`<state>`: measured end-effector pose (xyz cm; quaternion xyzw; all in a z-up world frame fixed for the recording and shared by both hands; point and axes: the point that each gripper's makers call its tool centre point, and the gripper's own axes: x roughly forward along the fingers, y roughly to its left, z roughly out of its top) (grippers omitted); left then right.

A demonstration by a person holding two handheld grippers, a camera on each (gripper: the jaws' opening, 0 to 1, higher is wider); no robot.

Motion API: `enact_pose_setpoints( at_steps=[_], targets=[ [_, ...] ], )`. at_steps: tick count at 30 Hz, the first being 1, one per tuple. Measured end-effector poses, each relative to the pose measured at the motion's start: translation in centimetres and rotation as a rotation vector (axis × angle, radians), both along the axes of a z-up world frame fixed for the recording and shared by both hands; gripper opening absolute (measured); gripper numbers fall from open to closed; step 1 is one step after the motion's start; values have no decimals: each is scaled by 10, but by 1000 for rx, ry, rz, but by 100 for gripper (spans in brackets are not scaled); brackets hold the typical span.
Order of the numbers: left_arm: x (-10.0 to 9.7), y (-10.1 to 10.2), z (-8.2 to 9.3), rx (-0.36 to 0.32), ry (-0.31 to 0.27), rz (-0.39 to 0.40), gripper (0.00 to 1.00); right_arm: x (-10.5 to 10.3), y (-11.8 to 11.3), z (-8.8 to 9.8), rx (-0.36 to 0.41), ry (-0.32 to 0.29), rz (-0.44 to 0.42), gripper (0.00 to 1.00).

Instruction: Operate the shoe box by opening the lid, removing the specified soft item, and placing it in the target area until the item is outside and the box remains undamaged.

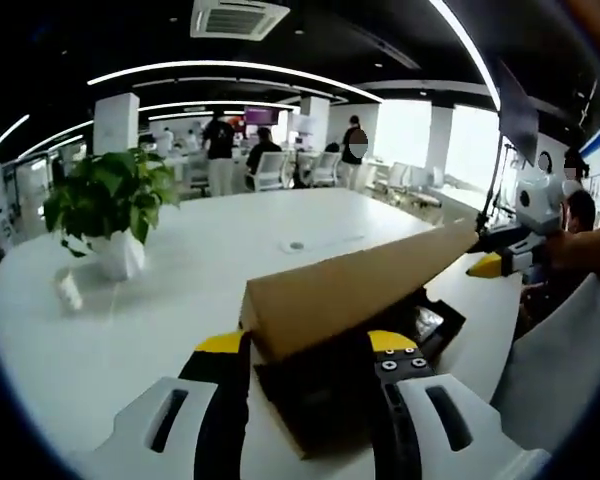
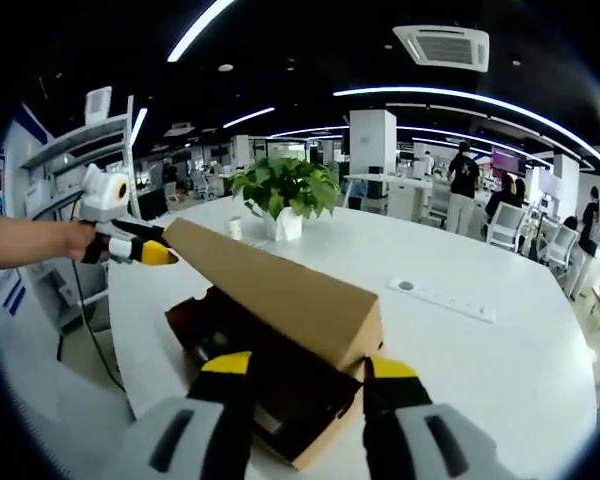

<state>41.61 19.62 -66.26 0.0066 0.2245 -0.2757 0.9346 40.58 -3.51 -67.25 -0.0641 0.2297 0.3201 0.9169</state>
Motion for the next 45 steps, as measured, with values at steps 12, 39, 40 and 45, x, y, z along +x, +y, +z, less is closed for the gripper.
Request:
enact_pose_setpoints(
  at_steps=[12, 39, 40, 45],
  targets=[
    [12, 4, 6, 12, -18, 22, 35, 11, -3, 6, -12, -22, -5, 35],
    [43, 17, 14, 45, -53, 90, 15, 34, -4, 18, -11, -46, -16, 34],
    [44, 17, 14, 45, -54, 91, 14, 35, -4, 18, -11, -47, -17, 34],
    [50, 20, 15, 49, -55, 103, 9, 38, -4, 19, -11, -53, -16, 34]
  ],
)
